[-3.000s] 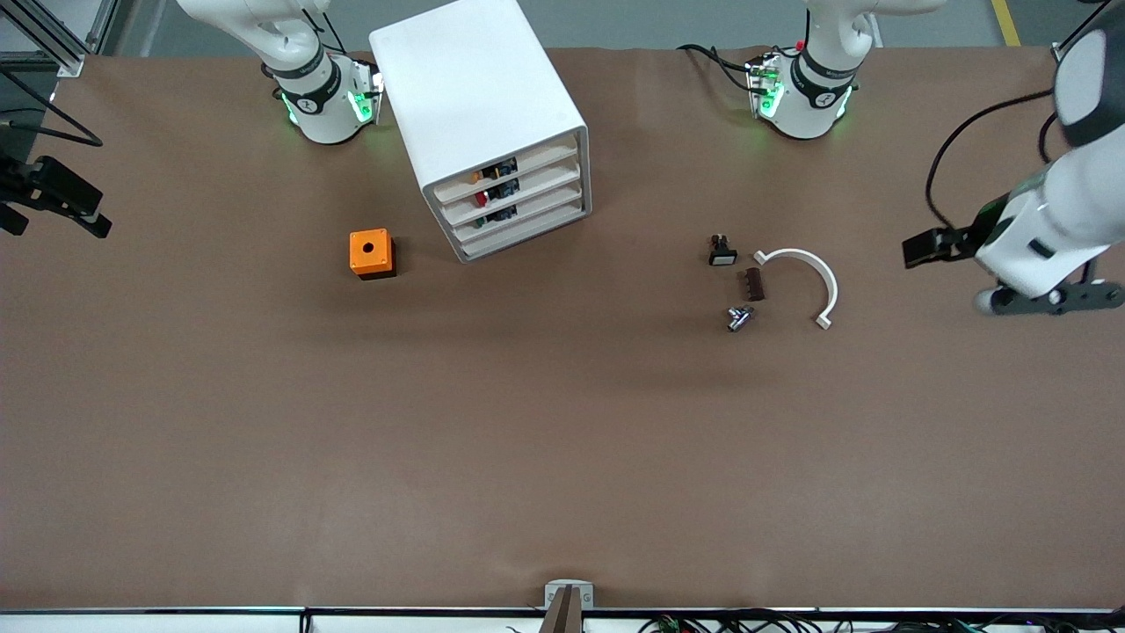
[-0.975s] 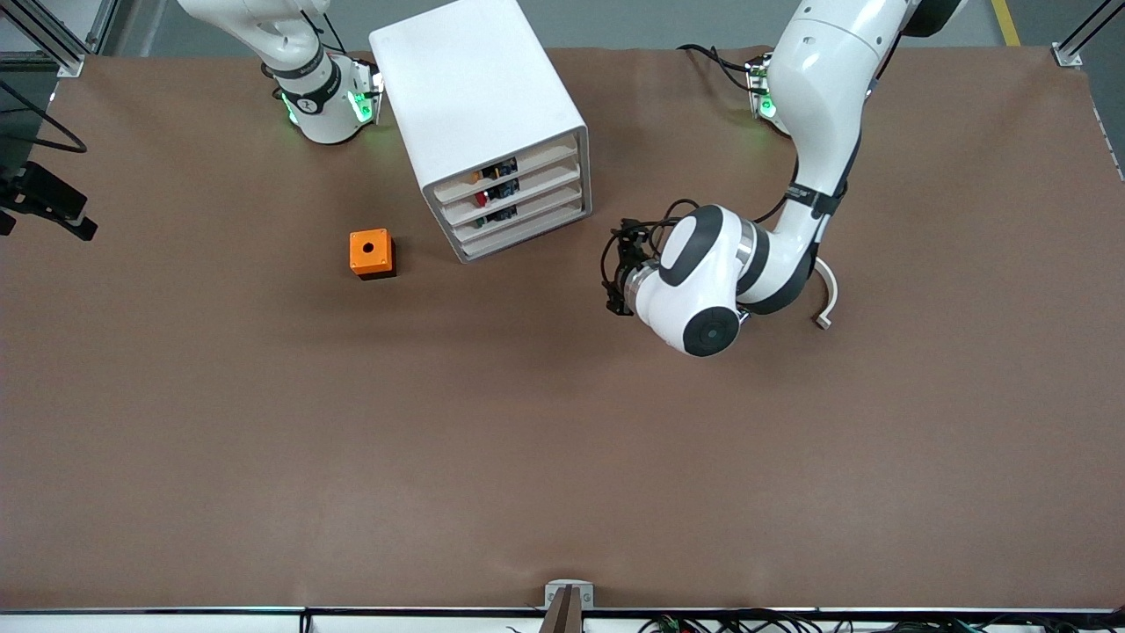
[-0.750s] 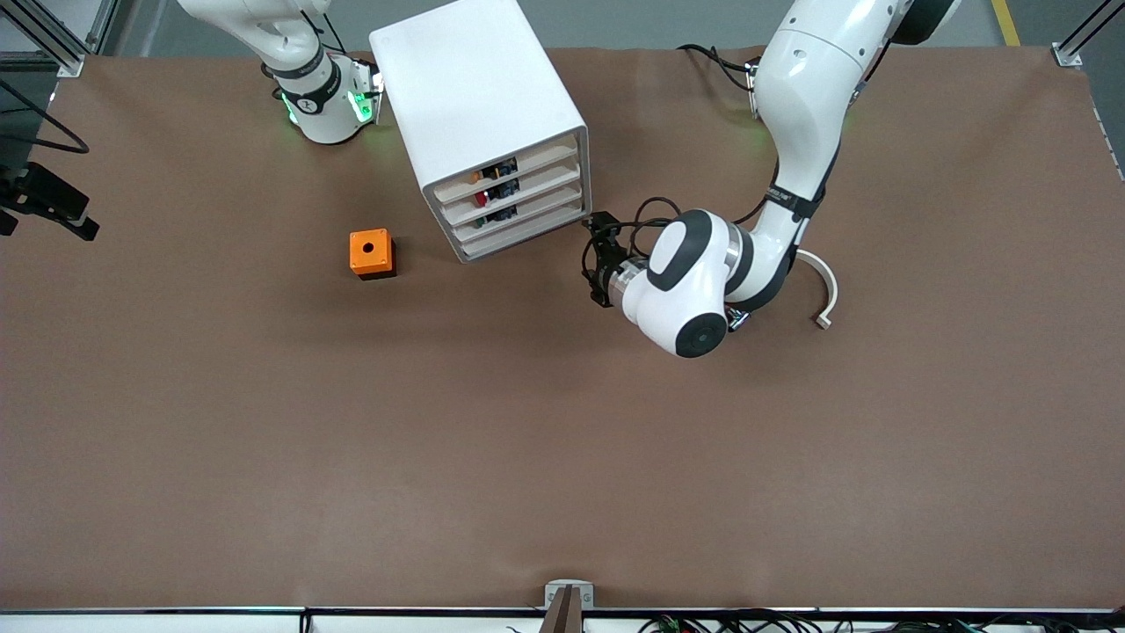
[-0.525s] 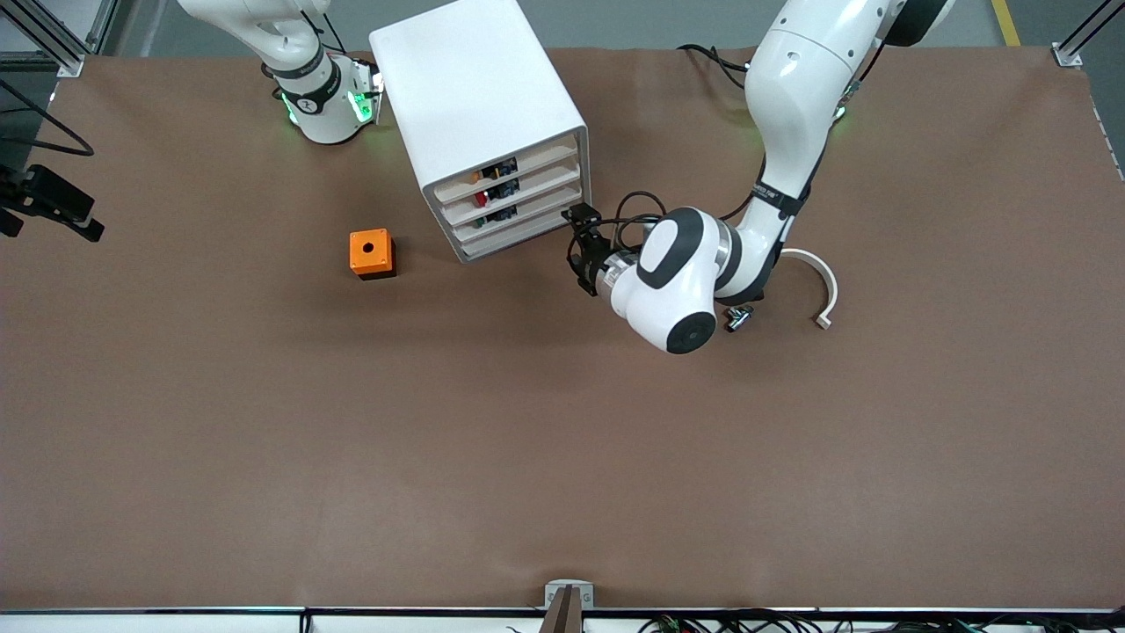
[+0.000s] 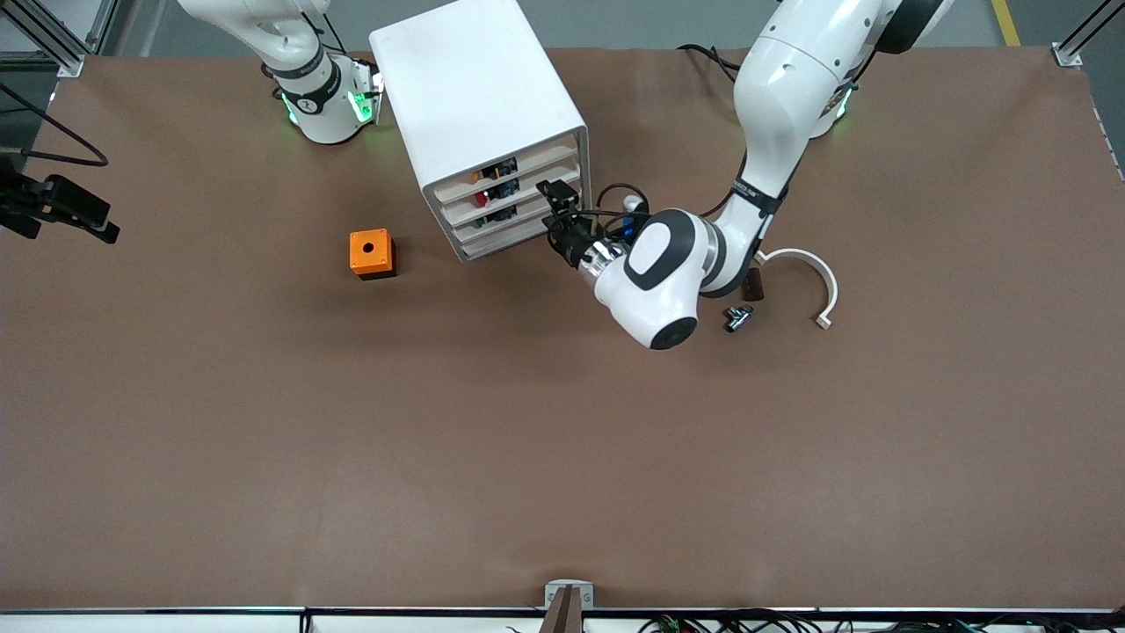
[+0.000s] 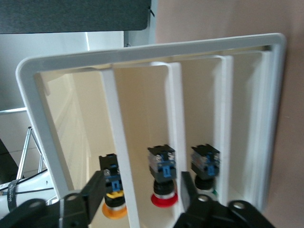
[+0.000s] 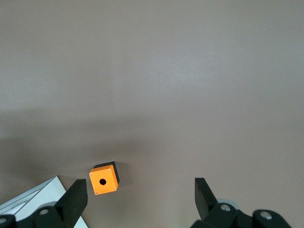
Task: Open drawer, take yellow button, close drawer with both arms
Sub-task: 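Grasp the drawer handle with the left gripper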
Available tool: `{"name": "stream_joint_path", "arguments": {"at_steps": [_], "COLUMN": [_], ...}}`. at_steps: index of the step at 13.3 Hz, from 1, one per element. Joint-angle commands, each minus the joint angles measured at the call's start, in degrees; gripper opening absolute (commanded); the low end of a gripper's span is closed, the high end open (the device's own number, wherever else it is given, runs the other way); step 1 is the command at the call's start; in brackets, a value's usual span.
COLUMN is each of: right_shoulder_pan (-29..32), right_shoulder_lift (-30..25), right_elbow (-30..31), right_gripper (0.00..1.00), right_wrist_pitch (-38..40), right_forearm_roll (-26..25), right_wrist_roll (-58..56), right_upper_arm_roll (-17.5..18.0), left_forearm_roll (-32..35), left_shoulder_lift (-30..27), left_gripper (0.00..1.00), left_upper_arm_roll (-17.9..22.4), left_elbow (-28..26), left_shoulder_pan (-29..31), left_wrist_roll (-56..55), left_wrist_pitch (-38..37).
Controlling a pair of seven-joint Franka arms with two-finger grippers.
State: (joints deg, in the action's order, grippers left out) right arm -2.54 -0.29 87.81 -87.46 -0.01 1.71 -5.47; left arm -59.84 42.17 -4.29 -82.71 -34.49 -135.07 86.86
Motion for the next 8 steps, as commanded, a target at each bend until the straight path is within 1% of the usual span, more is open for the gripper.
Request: {"name": "stream_joint_path", "arguments": {"at_steps": [1, 3, 6, 8], "right_shoulder_pan": [0.17, 0.17, 0.17, 0.08], "right_shoulder_lift": [0.73, 0.82, 0.99, 1.61], "right_elbow": [-0.44, -0.27, -0.09, -0.09], "right_gripper": [1.0, 1.0, 1.0, 1.0], "right_wrist_pitch": [0.62, 0.62, -0.25, -0.34], "right_forearm_roll": [-0.26, -0.26, -0.26, -0.17], "right_wrist_roll": [-0.22, -0.3, 0.49, 1.27], "right_upper_arm_roll": [0.37, 0.37, 0.37, 0.37], "left_forearm_roll": [-1.24, -1.33, -3.26, -3.35], "left_shoulder_lift": [1.24, 1.86, 2.65, 2.91], "left_gripper": [0.6, 0.55, 0.54, 0.5], "left_upper_arm_roll": [-1.85, -3.0, -3.18, -3.26], "left_elbow": [0.98, 0.98, 0.98, 0.98], "left_shoulder_pan": [0.04, -0.05, -1.36, -1.63], "left_wrist_roll": [-3.78, -5.37, -7.75, -8.79], "left_wrist_pitch": [-0.91, -0.91, -0.91, -0.91]}}
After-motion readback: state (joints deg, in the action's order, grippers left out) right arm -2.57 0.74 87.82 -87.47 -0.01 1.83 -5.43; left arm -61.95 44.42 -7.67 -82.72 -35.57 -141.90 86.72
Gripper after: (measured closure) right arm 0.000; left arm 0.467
